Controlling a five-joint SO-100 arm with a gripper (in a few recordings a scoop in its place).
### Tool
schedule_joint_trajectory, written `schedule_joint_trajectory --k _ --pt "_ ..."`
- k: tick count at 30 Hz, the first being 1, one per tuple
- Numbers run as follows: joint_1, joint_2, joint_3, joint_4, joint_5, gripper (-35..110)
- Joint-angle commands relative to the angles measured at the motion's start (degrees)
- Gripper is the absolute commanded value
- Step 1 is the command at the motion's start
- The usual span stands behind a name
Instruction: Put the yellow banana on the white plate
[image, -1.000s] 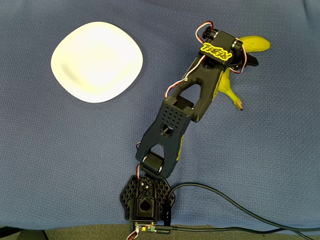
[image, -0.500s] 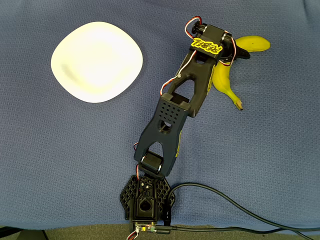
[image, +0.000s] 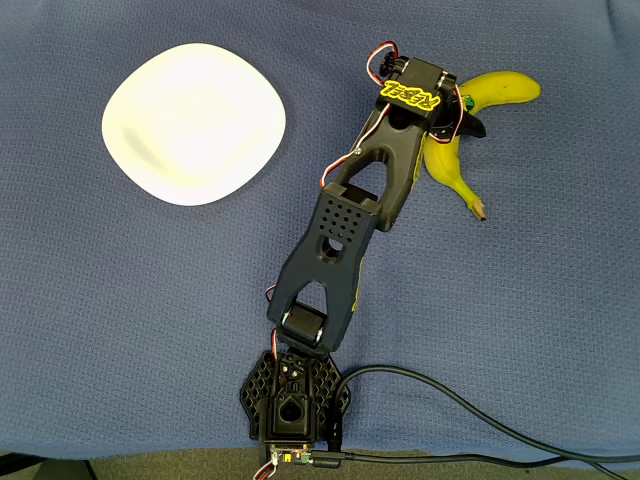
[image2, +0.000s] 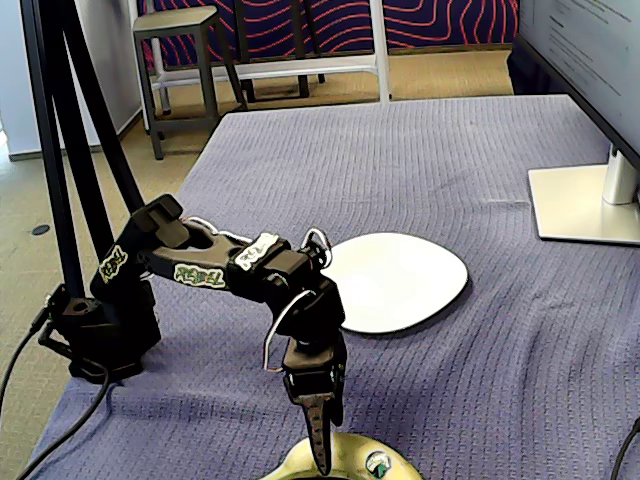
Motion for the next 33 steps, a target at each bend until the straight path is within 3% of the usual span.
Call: schedule_joint_trajectory --k 1,10,26,33 --pt "1.32 0.09 -0.62 -1.23 -0.7 41" --pt "3.16 -2.2 0.09 -2.55 -1.76 39" --pt "3.78 -1.85 0.7 -4.31 -5.89 1" --pt "3.69 -0.18 1.23 -4.31 -6.33 0"
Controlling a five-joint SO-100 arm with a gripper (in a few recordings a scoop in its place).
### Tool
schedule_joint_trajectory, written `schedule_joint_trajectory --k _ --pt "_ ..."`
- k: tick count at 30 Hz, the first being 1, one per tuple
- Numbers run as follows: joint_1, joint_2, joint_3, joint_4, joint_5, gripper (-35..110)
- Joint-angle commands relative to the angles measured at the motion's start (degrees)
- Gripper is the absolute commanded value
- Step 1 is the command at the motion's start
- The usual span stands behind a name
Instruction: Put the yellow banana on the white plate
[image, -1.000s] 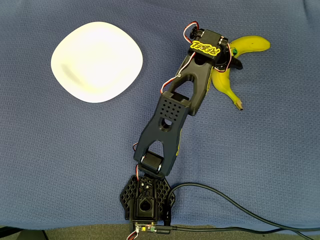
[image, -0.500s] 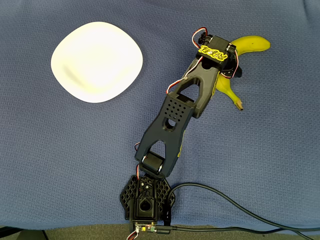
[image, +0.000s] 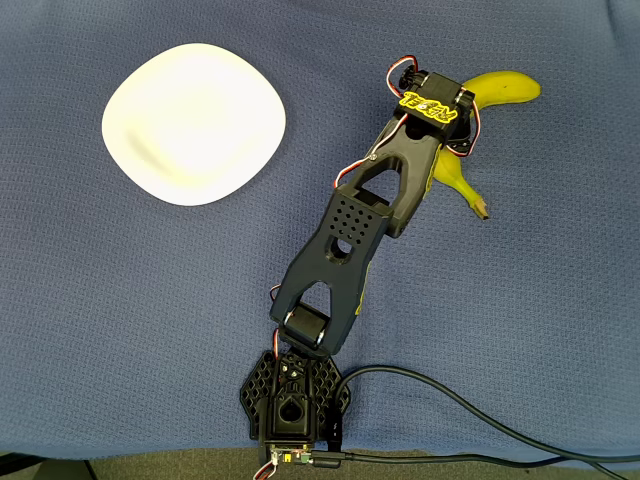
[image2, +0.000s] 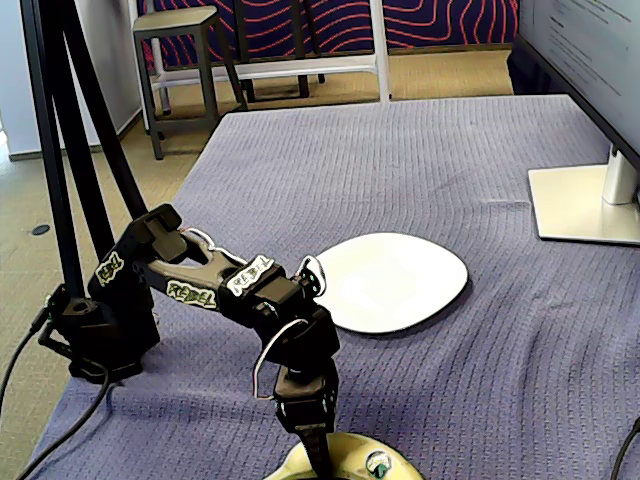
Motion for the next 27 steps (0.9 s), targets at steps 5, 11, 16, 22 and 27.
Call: schedule_joint_trajectory --k 5,11,16,22,27 --pt "-1.05 6.24 -0.35 1.05 -1.49 0" --pt "-1.93 9.58 -2.72 4.57 -1.23 0" --pt "-2.2 12.57 -3.52 5.45 -1.49 0" --pt "-3.52 17.67 -3.25 7.73 -1.67 0" --pt "-5.19 21.62 -2.81 9.84 -3.69 0"
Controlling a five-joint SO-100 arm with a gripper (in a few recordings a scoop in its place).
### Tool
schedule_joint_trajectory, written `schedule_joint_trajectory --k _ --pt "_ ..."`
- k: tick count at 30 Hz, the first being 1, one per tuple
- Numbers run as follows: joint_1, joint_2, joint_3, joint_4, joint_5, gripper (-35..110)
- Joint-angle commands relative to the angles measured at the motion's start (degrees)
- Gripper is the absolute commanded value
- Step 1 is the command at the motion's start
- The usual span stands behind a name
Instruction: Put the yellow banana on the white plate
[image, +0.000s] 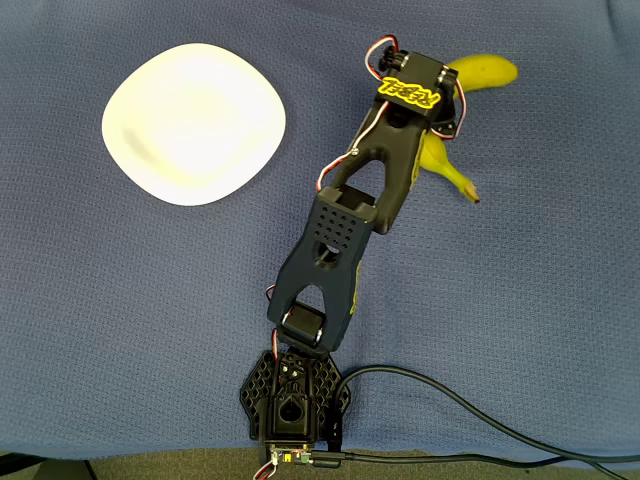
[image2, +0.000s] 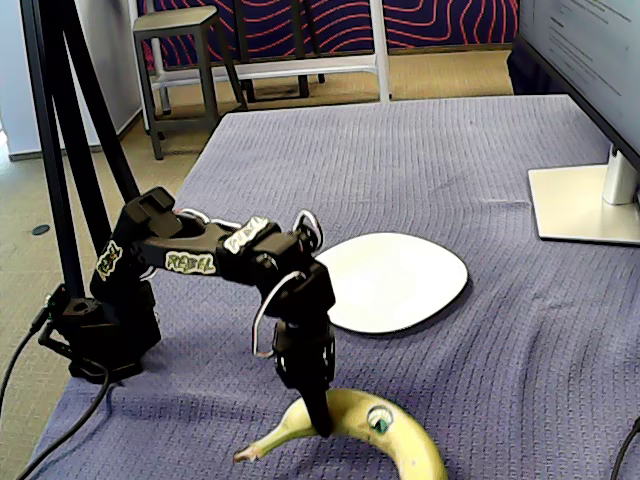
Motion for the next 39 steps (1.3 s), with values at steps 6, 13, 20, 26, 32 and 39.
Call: schedule_joint_trajectory --k 6,13,20,26,32,39 --pt "-3.52 16.96 -0.44 2.99 -6.33 0" --pt "-7.91 24.35 6.77 5.54 -11.87 0" --pt "-14.24 30.94 18.46 5.1 -19.86 0" --pt "-20.57 36.21 26.37 1.41 -24.79 0" --pt "-27.6 40.43 31.82 -1.41 -31.11 0" --pt "-33.84 42.19 39.29 -5.71 -33.31 0"
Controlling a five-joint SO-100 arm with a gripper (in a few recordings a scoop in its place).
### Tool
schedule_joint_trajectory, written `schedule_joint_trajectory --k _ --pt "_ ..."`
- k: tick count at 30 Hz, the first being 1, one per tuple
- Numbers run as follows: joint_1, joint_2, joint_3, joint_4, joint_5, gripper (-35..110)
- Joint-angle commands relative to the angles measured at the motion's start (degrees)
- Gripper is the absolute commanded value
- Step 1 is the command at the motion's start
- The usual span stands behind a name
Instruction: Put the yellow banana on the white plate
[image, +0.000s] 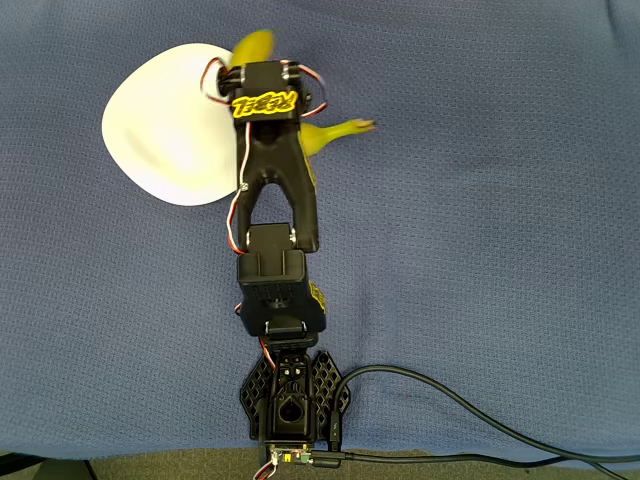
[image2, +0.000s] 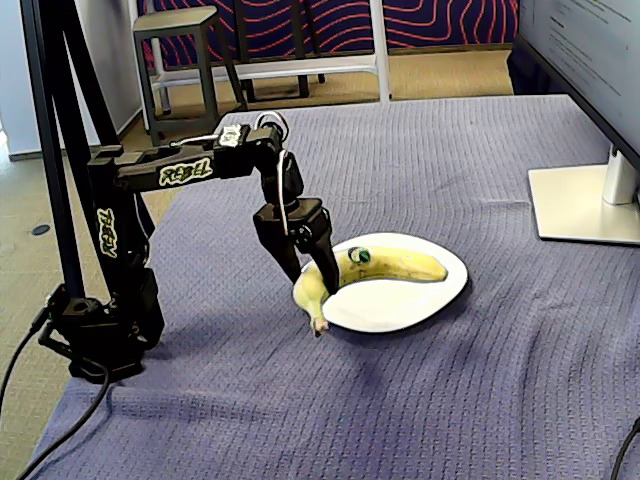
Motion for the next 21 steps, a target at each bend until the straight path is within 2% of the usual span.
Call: schedule_joint_trajectory --k 1,9,21 --pt "-3.43 8.88 3.52 -3.87 -1.49 0" --pt "-8.7 8.44 9.58 -10.72 -3.78 0" --pt "-12.83 -2.99 -2.37 -11.07 -6.42 0"
